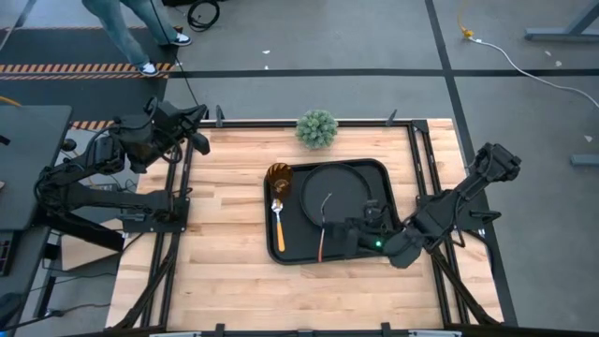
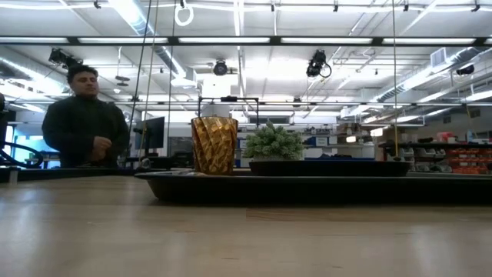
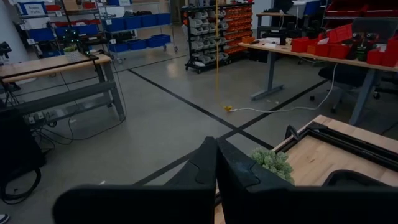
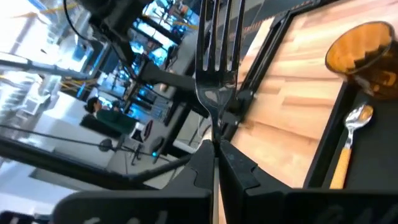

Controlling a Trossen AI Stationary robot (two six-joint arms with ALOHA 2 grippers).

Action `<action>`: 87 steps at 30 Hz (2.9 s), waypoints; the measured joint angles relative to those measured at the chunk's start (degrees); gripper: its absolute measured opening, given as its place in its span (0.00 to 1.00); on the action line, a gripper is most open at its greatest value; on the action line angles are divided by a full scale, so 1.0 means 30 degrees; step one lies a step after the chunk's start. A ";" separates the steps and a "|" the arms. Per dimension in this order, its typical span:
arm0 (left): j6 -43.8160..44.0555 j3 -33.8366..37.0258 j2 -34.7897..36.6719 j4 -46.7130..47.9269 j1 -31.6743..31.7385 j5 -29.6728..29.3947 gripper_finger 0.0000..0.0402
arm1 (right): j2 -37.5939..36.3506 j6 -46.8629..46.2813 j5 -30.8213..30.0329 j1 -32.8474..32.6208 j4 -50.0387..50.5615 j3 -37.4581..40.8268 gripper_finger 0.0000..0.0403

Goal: Pick and place plate/cup/fork/spoon on tray
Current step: Put the orange fork on the black serving tray between the orange spoon and the black plate, then return to Home Position

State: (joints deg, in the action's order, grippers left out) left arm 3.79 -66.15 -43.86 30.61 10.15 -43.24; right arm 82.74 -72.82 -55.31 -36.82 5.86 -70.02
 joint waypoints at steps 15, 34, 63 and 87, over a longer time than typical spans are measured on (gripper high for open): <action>-0.0015 0.0000 0.0000 0.0015 0.0000 0.0000 0.02 | 0.5944 -0.2879 0.4038 0.0680 1.2193 -0.7251 0.02; 0.0000 0.0000 0.0000 0.0022 0.0000 0.0000 0.02 | 1.1469 -0.4702 0.8985 0.5108 1.2045 -0.7294 0.03; 0.0005 0.0000 0.0000 -0.0083 0.0000 -0.0007 0.02 | 1.4393 -0.2083 1.2896 0.9181 0.8635 -0.7294 0.03; 0.6535 0.0000 -0.0124 -0.0094 -0.0036 0.0875 0.02 | 0.7039 -0.0164 1.0407 0.8071 1.6442 -0.7278 0.44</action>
State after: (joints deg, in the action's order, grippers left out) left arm 23.40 -66.15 -44.23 30.33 10.04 -40.62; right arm 103.85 -73.31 -24.09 -12.61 55.19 -91.85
